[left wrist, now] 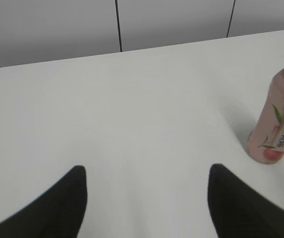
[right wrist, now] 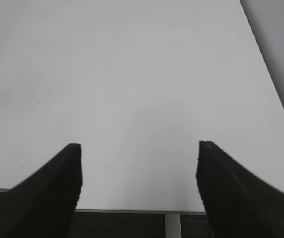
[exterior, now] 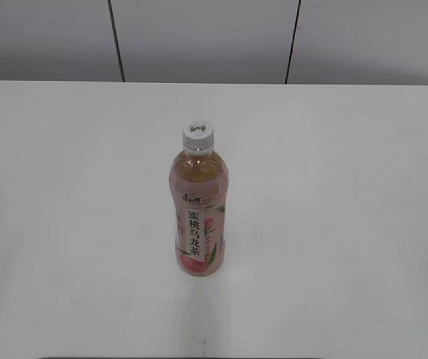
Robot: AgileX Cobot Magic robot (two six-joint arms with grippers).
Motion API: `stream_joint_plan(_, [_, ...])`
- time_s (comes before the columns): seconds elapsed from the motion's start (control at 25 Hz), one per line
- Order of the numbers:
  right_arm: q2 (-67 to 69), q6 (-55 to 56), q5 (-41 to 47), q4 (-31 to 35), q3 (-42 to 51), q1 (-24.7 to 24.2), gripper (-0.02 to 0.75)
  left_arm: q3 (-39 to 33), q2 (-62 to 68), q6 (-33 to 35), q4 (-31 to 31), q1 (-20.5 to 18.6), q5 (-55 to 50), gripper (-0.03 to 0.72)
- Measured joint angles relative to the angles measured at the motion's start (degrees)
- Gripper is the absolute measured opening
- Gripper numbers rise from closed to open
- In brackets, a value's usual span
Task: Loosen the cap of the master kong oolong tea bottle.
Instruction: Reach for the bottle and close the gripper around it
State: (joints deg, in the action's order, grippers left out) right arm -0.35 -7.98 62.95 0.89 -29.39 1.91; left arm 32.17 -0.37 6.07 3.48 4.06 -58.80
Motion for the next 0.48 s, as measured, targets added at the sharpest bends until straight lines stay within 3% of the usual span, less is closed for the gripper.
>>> stream_joint_plan(0.48, [0.0, 0.05, 0.0, 0.0, 0.0, 0.0, 0.546, 0.0, 0.0, 0.0, 0.0, 0.0, 0.0, 0.468])
